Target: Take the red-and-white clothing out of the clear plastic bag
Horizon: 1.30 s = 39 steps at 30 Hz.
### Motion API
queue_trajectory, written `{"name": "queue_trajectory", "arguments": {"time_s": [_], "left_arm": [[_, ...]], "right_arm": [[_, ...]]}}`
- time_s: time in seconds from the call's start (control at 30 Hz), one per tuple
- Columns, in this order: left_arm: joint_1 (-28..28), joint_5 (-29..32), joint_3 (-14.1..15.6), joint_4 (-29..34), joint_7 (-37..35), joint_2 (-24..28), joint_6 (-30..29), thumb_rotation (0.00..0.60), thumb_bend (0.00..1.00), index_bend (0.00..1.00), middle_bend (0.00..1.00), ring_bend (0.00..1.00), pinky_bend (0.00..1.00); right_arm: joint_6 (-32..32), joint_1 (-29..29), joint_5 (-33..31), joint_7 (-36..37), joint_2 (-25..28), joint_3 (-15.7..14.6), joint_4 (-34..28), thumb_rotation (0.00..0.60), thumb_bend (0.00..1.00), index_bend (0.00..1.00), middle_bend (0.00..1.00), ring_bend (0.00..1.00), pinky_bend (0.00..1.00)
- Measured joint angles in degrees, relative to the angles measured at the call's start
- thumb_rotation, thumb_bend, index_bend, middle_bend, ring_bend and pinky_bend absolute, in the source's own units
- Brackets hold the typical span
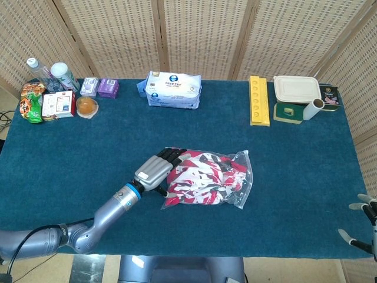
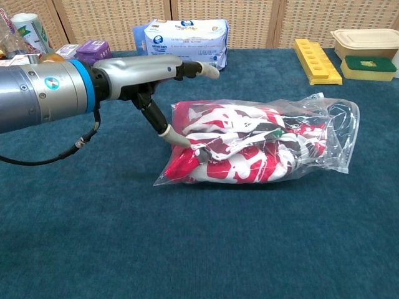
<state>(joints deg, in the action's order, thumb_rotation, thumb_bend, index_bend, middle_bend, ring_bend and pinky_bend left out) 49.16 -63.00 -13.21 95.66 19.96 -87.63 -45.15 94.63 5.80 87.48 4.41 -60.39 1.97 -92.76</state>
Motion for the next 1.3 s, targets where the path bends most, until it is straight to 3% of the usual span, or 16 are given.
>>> {"name": "queue_trajectory", "arguments": {"time_s": [0.23,0.47,0.7,0.9,1.07,1.3], "left_arm": [[0.92,-0.16,2.53,-1.64,5.31,-4.27,-2.99,0.600,0.00,0.00,0.00,0.00,0.05],[1.91,-1.82,3.36,-11.06,9.89,-10.05,-8.10,0.600,0.00,0.00,0.00,0.00,0.05],[5.45,-1.35,0.98,-21.45,10.33,-12.22,-5.69,0.600,0.00,0.00,0.00,0.00,0.05],[9.83,0.30,-3.54,-28.68,8.96,-12.83,-2.59,0.600,0.00,0.00,0.00,0.00,0.05],[9.66,-0.27,-4.51,-24.20,4.17,-8.58,-1.18,0.600,0.00,0.00,0.00,0.00,0.05],[7.89,-4.72,-3.73,-9.94,-5.01,4.51,3.68,0.600,0.00,0.00,0.00,0.00,0.05]], "right_arm": [[-0.16,0.49,-0.85,2.53,-0.12,0.06,2.03,0.541,0.08,0.37,0.24,0.26,0.24],[-1.12,0.31,-1.17,2.46,-0.33,0.16,2.09,0.542,0.08,0.37,0.24,0.26,0.24],[-1.82,-0.05,-1.43,0.03,-0.34,0.33,-0.13,0.542,0.08,0.37,0.24,0.26,0.24],[-1.46,-0.03,-1.34,-1.70,-0.09,0.52,-1.94,0.542,0.08,0.37,0.24,0.26,0.24],[-1.18,0.11,-1.24,-1.70,0.30,0.63,-2.19,0.546,0.08,0.37,0.24,0.26,0.24],[-0.86,0.10,-0.57,-0.90,0.48,0.64,-1.88,0.544,0.08,0.37,0.24,0.26,0.24]]}}
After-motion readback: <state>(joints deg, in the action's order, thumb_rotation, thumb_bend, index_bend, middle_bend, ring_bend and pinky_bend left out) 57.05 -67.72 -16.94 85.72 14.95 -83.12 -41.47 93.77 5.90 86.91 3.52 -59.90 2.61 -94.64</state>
